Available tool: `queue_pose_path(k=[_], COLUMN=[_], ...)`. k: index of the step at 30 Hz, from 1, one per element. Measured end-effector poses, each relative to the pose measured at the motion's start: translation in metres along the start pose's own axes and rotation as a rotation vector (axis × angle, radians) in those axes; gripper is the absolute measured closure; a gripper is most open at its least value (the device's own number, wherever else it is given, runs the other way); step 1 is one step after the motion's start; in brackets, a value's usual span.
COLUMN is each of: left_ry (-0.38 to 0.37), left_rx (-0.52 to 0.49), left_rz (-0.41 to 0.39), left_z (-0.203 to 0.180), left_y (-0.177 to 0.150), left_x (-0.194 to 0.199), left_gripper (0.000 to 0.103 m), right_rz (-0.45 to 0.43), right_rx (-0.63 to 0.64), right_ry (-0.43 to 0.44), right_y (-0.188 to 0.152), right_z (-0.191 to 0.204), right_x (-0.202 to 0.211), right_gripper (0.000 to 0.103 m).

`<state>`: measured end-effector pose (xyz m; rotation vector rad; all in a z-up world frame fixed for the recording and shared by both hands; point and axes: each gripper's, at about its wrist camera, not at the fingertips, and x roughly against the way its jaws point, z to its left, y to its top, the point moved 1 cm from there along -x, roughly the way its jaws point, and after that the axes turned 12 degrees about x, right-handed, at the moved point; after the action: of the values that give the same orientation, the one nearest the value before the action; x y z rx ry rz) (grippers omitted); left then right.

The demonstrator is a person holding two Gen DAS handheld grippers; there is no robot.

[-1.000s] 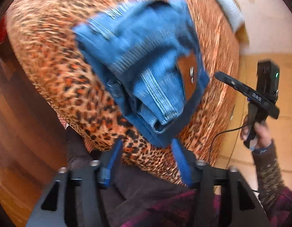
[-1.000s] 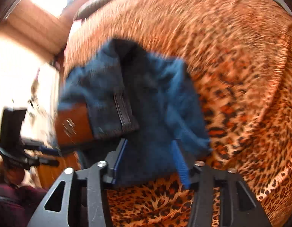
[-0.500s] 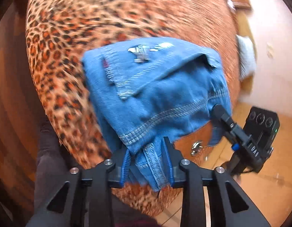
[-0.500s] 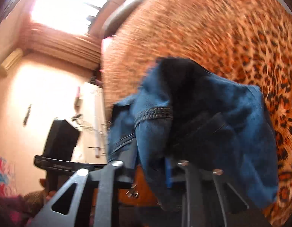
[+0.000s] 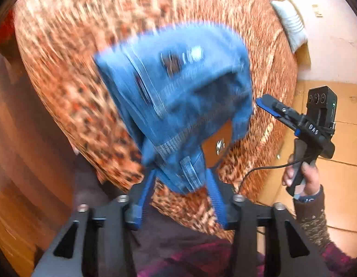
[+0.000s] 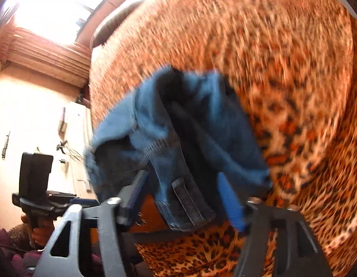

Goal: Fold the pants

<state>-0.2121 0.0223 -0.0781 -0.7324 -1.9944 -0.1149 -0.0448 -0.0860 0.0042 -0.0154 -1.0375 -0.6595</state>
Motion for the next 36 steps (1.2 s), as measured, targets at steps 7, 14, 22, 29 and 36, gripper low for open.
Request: queue_pose_path(k=[7,14,22,29,36], left_ry=[-0.03,0.15,0.077,0.125,0.117], left_rx=[0.286,0.296,0.166,0.167,0.153], left_rz=[-0.079,-0.083,0.068,0.25,0.382], left_z=[0.05,0.054,0.026,0.006,0.007], left_y=[0.047,0.058,0.008,-0.009,-0.008], left_x=[0.004,-0.003,0.02,-0.028,-0.048], left_gripper=[0.05,0.062,0.048,0.082,0.087], right_rz=[-0.081,0.054,0.068,0.09,0.126], right_rx=[-0.047,0.171,0.062,0.027,0.074], right_ry=[0.059,-0.192,0.029,0.024,-0.178], right_y=[0.05,0.084,0.047,-0.012,-0.016], right_z=[0.002,0.026,0.017,0.01,-0.007], right_x=[-0.025,-0.093,-0.039,-0.048,-0.047], right_gripper=[0.032,0.077,0.033,0.075,0.074])
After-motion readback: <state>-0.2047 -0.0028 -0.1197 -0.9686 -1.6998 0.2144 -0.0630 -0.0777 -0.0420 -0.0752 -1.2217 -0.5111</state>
